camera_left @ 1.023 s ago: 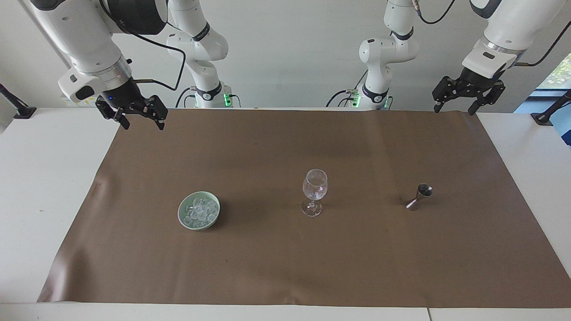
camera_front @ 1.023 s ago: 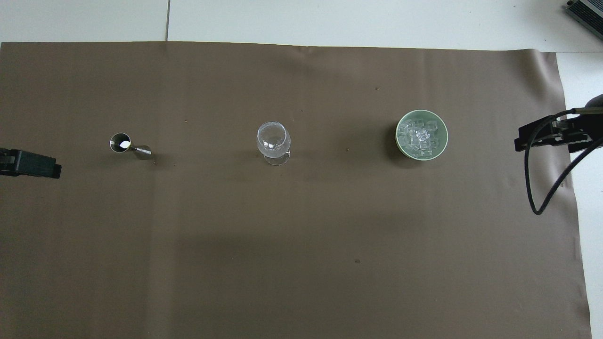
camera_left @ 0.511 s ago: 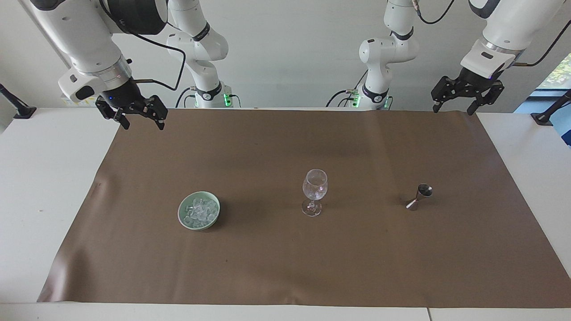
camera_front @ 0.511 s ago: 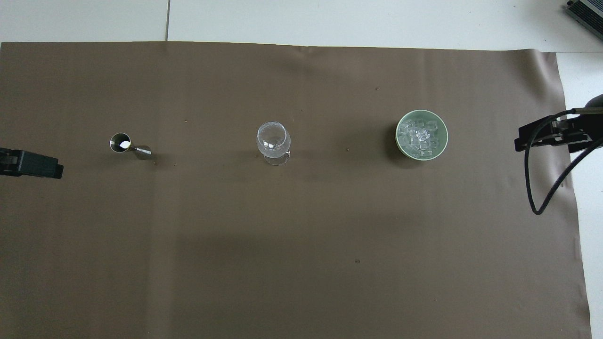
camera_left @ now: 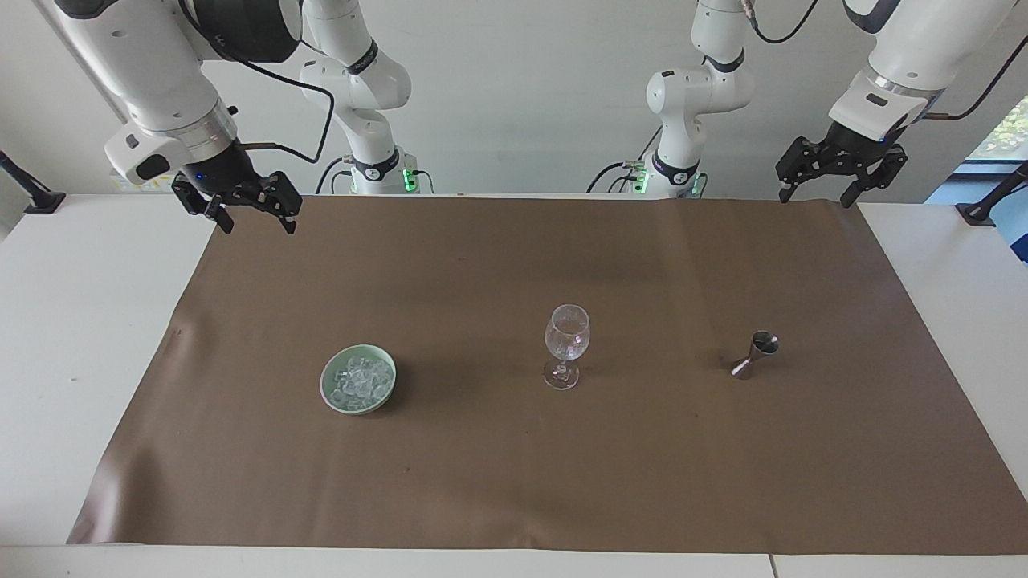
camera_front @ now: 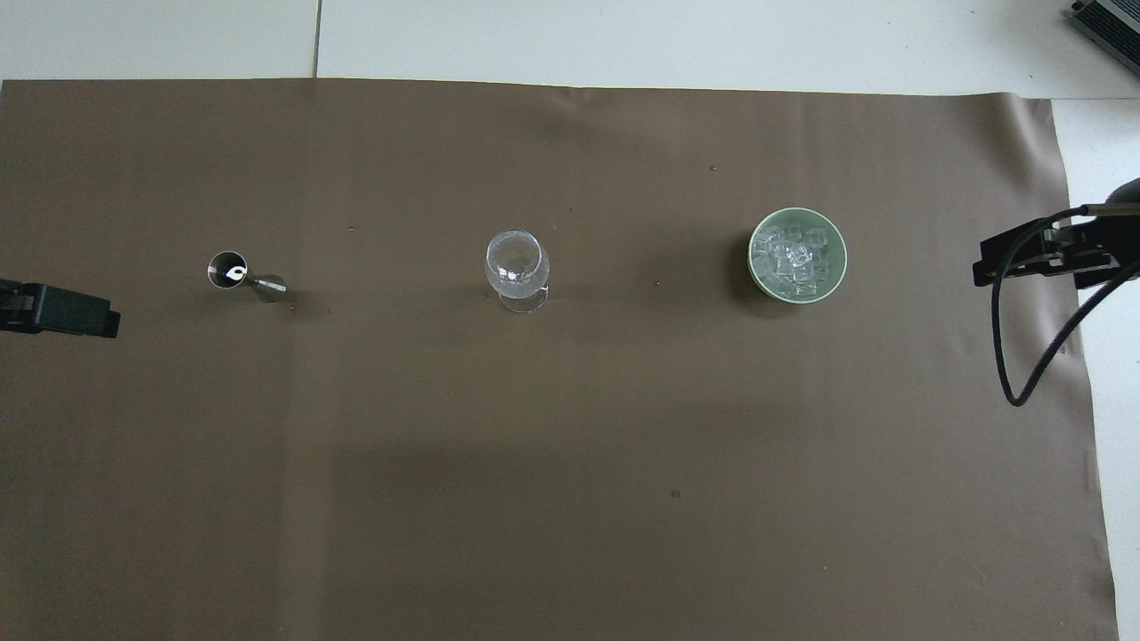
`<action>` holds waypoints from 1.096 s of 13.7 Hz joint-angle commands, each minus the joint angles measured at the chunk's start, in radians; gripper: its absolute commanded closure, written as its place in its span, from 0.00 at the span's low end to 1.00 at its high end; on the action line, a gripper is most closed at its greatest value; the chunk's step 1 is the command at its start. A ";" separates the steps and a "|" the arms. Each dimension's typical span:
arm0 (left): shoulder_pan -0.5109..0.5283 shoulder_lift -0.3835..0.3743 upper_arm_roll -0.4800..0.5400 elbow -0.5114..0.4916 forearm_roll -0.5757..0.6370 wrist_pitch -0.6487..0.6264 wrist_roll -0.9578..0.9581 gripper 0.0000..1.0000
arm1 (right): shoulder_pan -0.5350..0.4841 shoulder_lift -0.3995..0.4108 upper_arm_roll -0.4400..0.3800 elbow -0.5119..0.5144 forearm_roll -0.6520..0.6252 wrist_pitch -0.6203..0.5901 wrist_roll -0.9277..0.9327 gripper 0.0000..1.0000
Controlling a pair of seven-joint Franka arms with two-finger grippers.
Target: Pour wine and add ice with both arms
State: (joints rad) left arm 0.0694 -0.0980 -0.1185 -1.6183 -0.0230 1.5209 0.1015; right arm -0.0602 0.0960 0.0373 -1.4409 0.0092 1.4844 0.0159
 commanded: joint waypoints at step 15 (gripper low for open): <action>0.041 0.038 0.008 -0.083 -0.063 0.053 -0.218 0.00 | 0.000 -0.015 -0.010 -0.023 0.020 0.016 -0.017 0.00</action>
State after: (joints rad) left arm 0.0798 -0.0709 -0.1071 -1.6828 -0.0628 1.5570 -0.0791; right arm -0.0602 0.0960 0.0373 -1.4409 0.0092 1.4844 0.0159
